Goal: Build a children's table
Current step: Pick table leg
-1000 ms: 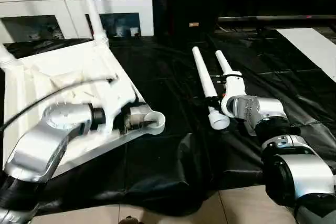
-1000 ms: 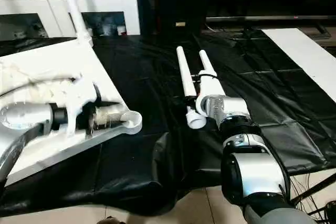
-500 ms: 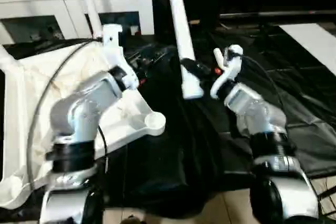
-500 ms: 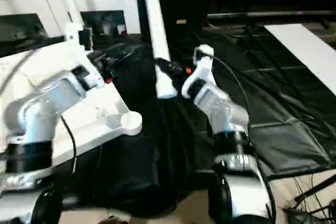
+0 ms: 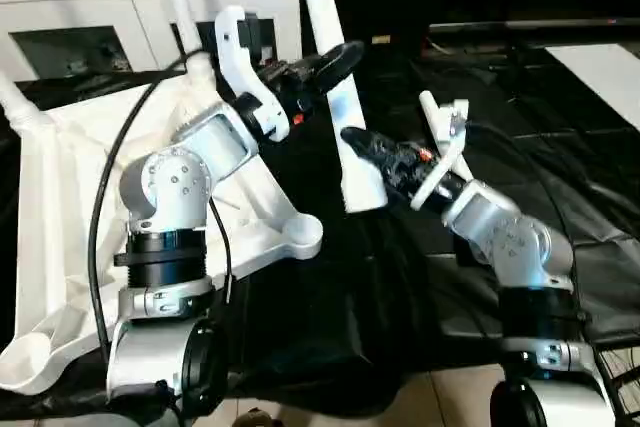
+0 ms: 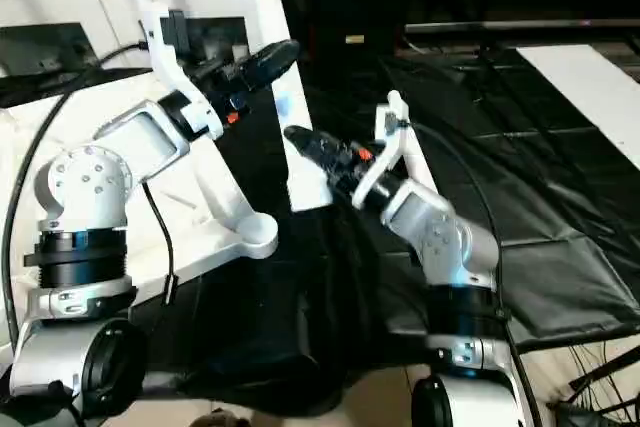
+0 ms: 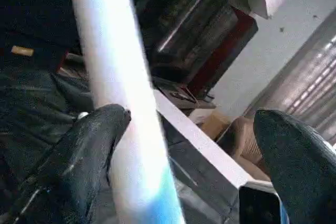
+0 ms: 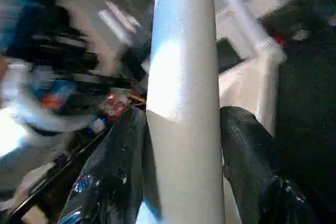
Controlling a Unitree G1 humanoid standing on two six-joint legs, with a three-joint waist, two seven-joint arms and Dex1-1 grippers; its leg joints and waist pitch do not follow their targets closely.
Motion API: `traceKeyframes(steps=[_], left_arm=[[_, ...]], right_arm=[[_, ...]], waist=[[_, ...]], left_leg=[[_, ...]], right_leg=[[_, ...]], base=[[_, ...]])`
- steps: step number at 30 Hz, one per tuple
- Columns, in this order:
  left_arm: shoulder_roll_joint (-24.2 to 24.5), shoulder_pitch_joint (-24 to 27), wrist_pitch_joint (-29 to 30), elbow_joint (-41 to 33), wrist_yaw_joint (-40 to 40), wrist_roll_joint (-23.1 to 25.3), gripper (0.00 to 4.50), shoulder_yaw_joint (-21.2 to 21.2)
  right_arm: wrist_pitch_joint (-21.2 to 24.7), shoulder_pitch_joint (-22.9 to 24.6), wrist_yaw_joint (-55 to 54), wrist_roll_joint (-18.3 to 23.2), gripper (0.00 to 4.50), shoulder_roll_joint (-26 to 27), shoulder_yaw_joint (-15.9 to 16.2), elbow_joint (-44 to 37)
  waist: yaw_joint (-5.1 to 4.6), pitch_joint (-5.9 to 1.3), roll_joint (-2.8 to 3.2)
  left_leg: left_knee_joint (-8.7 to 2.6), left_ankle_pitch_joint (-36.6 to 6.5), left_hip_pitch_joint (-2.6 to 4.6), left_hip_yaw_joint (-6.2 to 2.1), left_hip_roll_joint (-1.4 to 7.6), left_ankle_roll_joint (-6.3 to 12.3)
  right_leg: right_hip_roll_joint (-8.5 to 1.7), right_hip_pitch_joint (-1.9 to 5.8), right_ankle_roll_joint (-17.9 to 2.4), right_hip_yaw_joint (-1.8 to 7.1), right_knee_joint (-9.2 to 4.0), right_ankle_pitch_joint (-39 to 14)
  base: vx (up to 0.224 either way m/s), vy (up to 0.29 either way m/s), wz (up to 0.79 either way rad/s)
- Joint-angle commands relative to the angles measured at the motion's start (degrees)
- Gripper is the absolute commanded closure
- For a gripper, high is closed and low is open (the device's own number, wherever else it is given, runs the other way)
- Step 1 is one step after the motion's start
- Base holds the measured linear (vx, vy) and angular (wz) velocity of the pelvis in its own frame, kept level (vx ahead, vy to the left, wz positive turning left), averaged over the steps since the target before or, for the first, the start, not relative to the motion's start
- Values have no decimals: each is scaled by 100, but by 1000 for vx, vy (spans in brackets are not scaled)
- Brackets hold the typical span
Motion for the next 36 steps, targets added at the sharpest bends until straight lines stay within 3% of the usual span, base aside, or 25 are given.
traceKeyframes(steps=[1,7,12,13,18,19,20,22,23,26,32,33,35,36], left_arm=[[62,-96,53,118,114,50,0,-110],[163,-106,-100,354,415,116,0,80],[149,-105,-6,243,285,-45,0,149],[88,-137,26,233,360,-145,0,206],[-17,-175,-18,295,711,-156,0,285],[-21,-176,-20,297,720,-158,18,289],[-136,-198,-55,326,971,-188,28,397],[-213,-201,-92,326,1129,-160,35,430],[-213,-201,-92,326,1129,-160,39,430],[-256,-184,-381,368,1501,120,74,418],[-270,-211,-619,428,1921,339,123,484],[-262,-252,-789,448,2120,451,125,522],[-258,-266,-853,445,2184,465,135,528],[-256,-267,-884,437,2200,462,151,522]], right_arm=[[94,-47,227,252,272,34,225,-398],[-71,-66,145,225,273,81,232,-430],[-75,-68,147,90,273,4,369,-473],[-221,-37,63,-182,273,-59,584,-489],[-996,-3,-235,-818,273,-5,878,-494],[-1010,-2,-240,-830,273,-4,885,-495],[-1389,9,-420,-1203,273,31,1122,-522],[-1742,4,-630,-1541,273,69,1307,-504],[-1742,4,-630,-1541,273,69,1307,-504],[-2295,-17,-940,-2091,273,84,1658,-461],[-2717,-35,-1211,-2539,273,147,1924,-331],[-2988,-43,-1402,-2793,273,176,2023,-194],[-3100,-39,-1487,-2883,273,194,2056,-134],[-3153,-31,-1526,-2921,273,208,2074,-104]], waist=[[33,-492,-7],[29,-487,29],[34,-491,17],[34,-490,7],[5,-474,27],[5,-474,27],[5,-478,37],[-4,-473,33],[-4,-473,33],[-9,-466,55],[-24,-467,62],[-19,-462,113],[-23,-463,85],[-19,-463,155]], left_leg=[[-345,-817,65,-47,67,95],[-356,-882,74,-54,76,-7],[-354,-857,64,-52,71,-38],[-352,-825,62,-50,71,-46],[-355,-957,62,-46,69,-112],[-355,-957,62,-46,69,-112],[-355,-967,56,-57,74,-120],[-355,-977,53,-54,62,-104],[-355,-977,53,-54,62,-104],[-369,-1083,56,-67,67,-102],[-375,-1166,72,-70,71,-95],[-375,-1231,63,-78,69,-111],[-380,-1246,63,-80,66,-119],[-369,-1260,70,-83,62,-123]], right_leg=[[-390,350,-798,211,-414,-1111],[-402,323,-753,212,-421,-1214],[-406,333,-785,215,-409,-1091],[-402,333,-786,215,-404,-1059],[-404,315,-718,215,-432,-1234],[-404,315,-718,215,-432,-1234],[-407,315,-705,214,-422,-1220],[-401,318,-692,212,-435,-1213],[-401,318,-692,212,-435,-1213],[-387,314,-664,209,-443,-1231],[-382,305,-632,215,-440,-1224],[-385,302,-653,210,-444,-1223],[-385,317,-677,211,-432,-1160],[-383,305,-690,213,-421,-1151]], base=[[0,0,0],[0,0,0],[0,0,0],[0,0,0],[0,0,0],[0,0,0],[0,0,0],[0,0,0],[0,0,0],[0,0,0],[0,0,0],[0,0,0],[0,0,0],[0,0,0]])
